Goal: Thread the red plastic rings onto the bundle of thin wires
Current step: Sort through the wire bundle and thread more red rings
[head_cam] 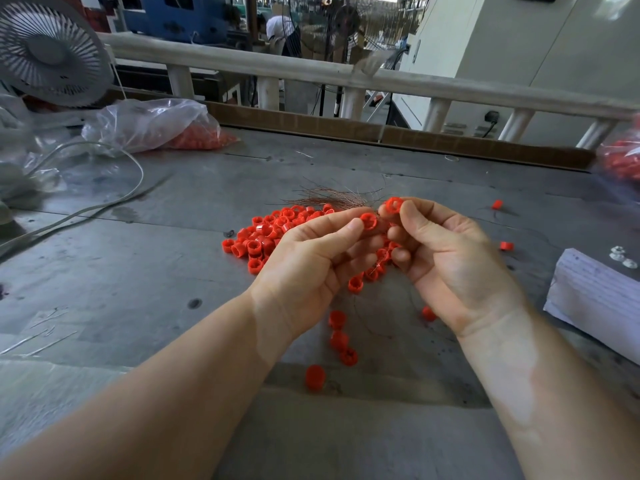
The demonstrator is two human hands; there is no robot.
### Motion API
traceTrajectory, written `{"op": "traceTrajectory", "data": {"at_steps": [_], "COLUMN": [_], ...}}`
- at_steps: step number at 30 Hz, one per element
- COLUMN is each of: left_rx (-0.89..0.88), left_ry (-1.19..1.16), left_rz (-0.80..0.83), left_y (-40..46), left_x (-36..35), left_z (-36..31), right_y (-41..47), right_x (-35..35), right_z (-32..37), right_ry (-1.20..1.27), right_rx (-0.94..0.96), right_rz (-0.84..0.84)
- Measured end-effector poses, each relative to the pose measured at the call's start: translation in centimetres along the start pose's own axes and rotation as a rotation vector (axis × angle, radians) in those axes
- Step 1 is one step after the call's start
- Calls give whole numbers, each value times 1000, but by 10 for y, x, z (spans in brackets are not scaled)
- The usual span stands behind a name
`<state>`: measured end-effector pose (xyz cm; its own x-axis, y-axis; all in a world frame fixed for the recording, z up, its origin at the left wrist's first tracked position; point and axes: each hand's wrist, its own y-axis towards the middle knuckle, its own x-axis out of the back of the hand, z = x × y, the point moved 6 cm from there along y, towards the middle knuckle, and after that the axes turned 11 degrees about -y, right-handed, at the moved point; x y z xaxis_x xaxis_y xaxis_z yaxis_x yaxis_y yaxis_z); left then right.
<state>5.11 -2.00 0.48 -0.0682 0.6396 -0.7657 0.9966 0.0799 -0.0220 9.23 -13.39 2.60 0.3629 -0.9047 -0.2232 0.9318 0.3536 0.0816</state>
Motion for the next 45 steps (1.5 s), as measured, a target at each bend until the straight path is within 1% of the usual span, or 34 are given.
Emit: {"op": "traceTrajectory", "data": {"at_steps": [4, 6, 8, 11, 12, 14, 17, 21, 26, 27, 29, 31, 33, 35, 45], "left_rx": [-19, -33, -45, -56, -59, -67, -81, -87, -93, -94, -91, -86, -86, -85, -47], "left_ry": [2, 9, 24, 38, 42, 50, 63, 71, 61, 54, 39, 17, -7, -20, 32], "left_rz": [-36, -63, -79, -85, -85, -86, -91, -90, -97, -99, -105, -109, -115, -123, -94], "left_y": [1, 1, 1, 1, 1, 2, 2, 2, 1, 1, 1, 1, 0, 1, 2], "left_x": [3, 5, 6, 6, 6, 5, 6, 5, 5, 5, 6, 6, 7, 7, 6], "left_z": [-1, -2, -2, -2, -2, -3, -4, -4, -4, -5, -5, -5, -7, -7, -3], "right_y": [0, 1, 2, 2, 2, 2, 3, 4, 4, 4, 2, 0, -1, -2, -6], "right_x": [5, 11, 18, 26, 25, 22, 21, 24, 21, 19, 14, 6, -2, -7, -21], "right_z": [1, 4, 6, 11, 12, 10, 6, 2, 0, 2, 7, 8, 4, -1, -6], "right_ry": [18, -44, -245, -762, -918, -1143, -1342, -1516, -1593, -1576, -1464, -1349, -1320, -1355, -1468], "right_rx": [7, 38, 96, 213, 248, 283, 276, 209, 232, 263, 334, 372, 369, 365, 350], "right_rz": [-39, -96, -187, -335, -351, -357, -353, -339, -293, -296, -300, -254, -192, -162, -118]}}
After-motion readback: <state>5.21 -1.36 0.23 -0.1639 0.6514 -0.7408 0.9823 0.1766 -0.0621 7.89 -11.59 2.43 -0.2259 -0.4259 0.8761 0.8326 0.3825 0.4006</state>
